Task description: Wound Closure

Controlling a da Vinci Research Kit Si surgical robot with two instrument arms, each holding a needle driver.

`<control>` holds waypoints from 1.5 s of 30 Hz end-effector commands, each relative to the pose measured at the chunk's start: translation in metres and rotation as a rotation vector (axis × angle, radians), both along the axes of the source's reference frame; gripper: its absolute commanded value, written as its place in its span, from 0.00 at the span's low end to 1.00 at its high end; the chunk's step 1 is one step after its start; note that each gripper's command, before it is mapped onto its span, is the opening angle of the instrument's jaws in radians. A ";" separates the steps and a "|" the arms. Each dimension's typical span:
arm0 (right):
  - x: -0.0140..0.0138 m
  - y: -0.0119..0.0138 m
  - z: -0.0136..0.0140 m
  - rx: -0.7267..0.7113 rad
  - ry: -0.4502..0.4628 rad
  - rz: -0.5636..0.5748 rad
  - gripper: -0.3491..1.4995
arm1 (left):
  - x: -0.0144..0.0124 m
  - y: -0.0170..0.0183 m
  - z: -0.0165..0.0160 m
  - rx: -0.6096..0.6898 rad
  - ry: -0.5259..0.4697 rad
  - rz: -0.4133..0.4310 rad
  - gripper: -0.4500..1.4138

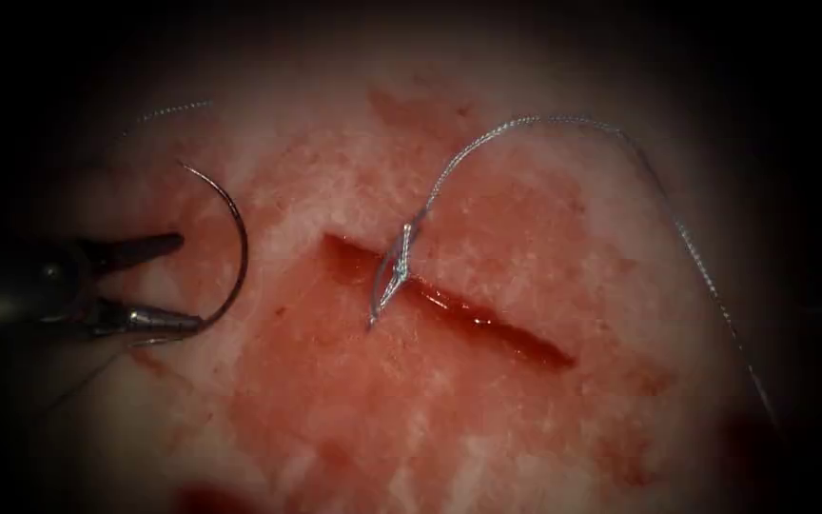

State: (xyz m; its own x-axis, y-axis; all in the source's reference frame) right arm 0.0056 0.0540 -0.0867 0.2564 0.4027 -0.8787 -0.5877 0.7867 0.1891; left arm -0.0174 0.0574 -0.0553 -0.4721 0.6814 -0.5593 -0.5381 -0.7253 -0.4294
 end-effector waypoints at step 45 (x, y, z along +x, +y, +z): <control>0.0085 -0.0027 0.0018 0.000 0.028 -0.068 0.82 | -0.0022 0.0091 0.0034 -0.441 0.242 0.664 0.62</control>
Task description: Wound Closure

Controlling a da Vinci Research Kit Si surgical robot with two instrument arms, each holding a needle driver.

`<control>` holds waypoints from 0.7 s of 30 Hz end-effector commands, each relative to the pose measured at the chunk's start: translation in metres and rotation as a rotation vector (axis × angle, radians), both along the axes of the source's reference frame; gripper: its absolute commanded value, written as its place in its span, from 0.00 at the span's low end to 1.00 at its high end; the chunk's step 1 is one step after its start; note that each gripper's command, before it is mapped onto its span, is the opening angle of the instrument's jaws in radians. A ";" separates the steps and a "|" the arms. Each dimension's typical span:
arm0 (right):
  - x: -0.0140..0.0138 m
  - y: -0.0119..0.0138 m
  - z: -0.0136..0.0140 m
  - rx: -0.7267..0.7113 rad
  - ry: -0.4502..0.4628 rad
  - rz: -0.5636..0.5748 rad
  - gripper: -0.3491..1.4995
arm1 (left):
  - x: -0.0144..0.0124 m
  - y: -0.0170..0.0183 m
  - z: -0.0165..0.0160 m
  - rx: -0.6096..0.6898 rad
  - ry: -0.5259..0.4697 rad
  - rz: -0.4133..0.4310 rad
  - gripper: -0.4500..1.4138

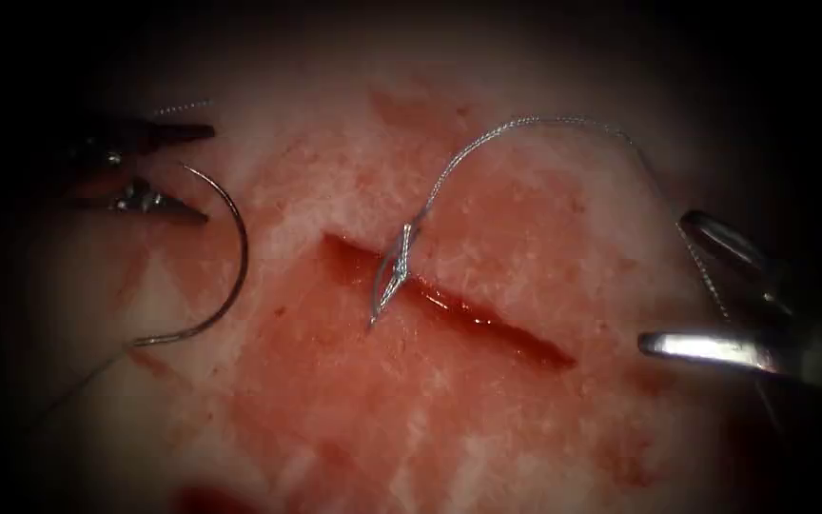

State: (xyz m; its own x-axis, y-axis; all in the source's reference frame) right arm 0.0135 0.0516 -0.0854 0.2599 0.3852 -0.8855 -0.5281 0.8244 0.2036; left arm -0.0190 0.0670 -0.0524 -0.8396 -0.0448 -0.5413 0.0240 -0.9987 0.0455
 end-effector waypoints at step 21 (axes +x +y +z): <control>0.0009 -0.0006 0.0006 0.002 0.009 -0.003 0.82 | -0.0023 -0.0019 0.0036 0.148 0.174 0.300 0.62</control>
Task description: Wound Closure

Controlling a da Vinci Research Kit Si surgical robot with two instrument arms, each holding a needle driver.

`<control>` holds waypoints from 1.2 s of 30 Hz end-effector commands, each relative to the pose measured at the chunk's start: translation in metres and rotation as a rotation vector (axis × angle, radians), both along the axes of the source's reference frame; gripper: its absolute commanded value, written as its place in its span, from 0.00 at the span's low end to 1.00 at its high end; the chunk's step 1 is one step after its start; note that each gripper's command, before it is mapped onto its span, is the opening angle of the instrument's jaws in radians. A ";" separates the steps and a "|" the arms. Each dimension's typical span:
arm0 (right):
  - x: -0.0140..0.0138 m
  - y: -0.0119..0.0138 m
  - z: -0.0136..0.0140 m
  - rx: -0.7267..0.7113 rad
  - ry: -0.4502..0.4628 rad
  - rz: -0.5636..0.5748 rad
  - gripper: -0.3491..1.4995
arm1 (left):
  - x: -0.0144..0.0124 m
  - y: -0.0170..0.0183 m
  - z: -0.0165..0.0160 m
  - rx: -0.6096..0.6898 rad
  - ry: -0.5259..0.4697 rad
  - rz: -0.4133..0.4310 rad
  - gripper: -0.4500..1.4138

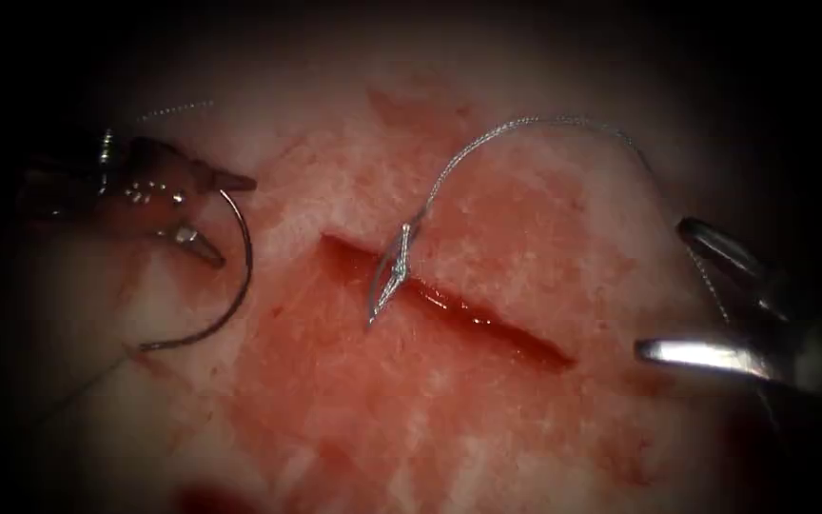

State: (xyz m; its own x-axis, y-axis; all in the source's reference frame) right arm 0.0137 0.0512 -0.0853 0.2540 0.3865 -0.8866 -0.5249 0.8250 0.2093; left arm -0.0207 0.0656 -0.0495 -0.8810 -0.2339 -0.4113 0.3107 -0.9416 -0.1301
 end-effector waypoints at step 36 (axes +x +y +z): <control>0.0003 -0.0009 -0.0008 -0.044 0.054 0.093 0.80 | -0.0072 0.0006 -0.0105 0.888 -0.287 -1.197 0.05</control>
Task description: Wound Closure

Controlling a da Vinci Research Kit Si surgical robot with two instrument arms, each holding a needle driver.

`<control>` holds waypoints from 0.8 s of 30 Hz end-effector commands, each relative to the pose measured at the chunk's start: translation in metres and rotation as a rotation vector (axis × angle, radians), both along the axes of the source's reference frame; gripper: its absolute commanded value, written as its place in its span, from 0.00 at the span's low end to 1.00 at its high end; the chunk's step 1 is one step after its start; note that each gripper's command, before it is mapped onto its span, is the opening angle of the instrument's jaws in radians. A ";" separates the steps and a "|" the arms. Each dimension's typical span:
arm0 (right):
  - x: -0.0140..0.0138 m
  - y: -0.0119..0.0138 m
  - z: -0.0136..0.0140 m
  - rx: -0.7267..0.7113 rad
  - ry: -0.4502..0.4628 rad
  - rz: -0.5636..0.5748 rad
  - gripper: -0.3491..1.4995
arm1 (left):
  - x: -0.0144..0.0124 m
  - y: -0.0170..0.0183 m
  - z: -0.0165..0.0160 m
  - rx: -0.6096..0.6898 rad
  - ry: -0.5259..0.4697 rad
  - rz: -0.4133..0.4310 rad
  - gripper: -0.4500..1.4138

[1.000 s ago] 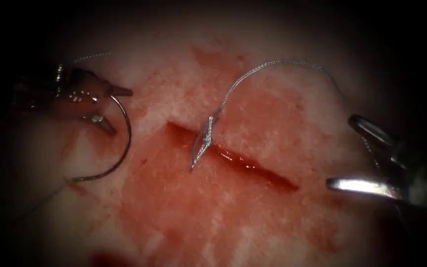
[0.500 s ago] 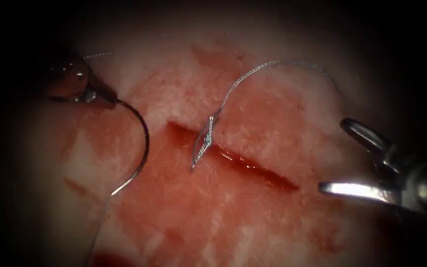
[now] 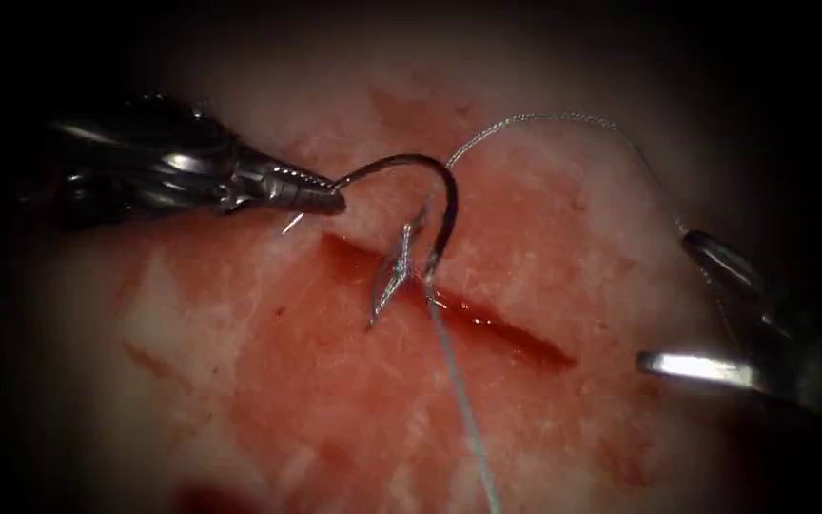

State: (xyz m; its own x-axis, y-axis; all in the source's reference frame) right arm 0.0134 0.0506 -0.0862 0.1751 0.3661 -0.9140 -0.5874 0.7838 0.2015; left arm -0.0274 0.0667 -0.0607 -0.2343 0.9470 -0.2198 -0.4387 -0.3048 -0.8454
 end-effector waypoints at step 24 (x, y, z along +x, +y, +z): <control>0.0172 -0.0041 -0.0046 0.055 0.026 -0.120 0.75 | 0.0010 0.0010 0.0006 -0.085 0.459 -0.218 0.05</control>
